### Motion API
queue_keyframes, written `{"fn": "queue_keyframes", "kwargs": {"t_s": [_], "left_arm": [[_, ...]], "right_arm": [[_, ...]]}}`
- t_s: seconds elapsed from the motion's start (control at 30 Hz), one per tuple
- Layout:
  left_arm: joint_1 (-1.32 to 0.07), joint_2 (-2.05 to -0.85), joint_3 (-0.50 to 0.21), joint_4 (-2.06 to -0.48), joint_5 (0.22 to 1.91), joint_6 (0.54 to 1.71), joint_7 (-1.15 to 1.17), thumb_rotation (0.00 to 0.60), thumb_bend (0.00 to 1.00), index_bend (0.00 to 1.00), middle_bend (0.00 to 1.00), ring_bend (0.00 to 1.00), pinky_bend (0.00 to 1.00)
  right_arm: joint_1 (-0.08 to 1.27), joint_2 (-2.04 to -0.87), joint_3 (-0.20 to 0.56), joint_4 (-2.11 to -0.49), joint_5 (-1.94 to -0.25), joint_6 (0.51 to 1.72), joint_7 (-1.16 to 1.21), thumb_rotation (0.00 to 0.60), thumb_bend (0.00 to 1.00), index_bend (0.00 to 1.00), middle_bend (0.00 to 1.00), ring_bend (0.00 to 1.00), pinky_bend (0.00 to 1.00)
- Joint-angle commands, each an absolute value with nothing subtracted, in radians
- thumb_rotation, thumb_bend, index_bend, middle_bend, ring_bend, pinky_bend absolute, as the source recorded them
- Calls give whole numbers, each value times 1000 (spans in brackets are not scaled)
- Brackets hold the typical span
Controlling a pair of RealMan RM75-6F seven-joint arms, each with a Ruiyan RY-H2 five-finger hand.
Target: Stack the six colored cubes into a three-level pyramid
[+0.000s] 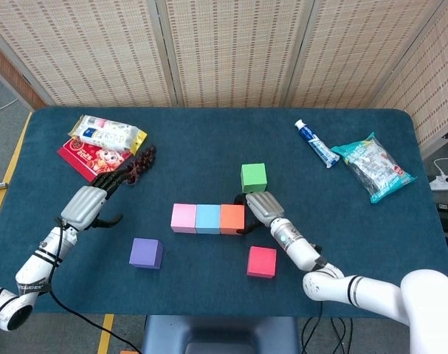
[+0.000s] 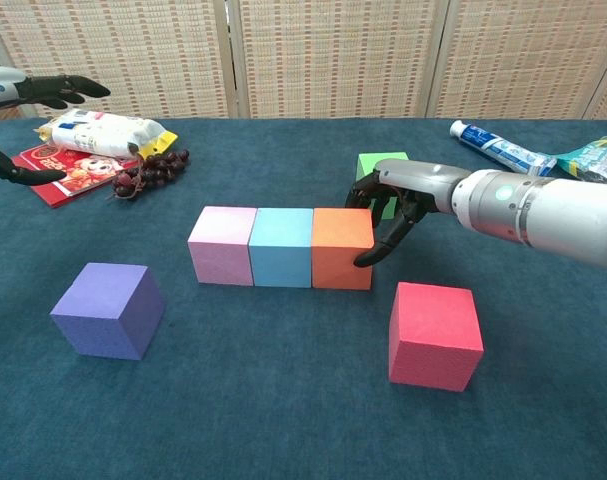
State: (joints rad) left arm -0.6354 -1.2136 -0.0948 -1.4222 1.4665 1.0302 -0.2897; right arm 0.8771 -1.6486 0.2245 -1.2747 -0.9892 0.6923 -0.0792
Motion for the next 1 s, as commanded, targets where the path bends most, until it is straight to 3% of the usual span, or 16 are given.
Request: {"fn": "queue_keyframes", "kwargs": {"t_s": [0.03,1.0], "left_arm": [[-635,-1214,-95,-1421,1467,1031,-292,600,339,0,0,0,74],[-637,-1217,-94,-1414,1469,1029,-299,600,339,0,0,0,74]], "right_arm": [[877,-1647,224,-1275,-989,691,-78,600,128,511,463,443,590],[881,-1631,226,-1297,-981,689,-65,600,128,494,463,443,590]]}}
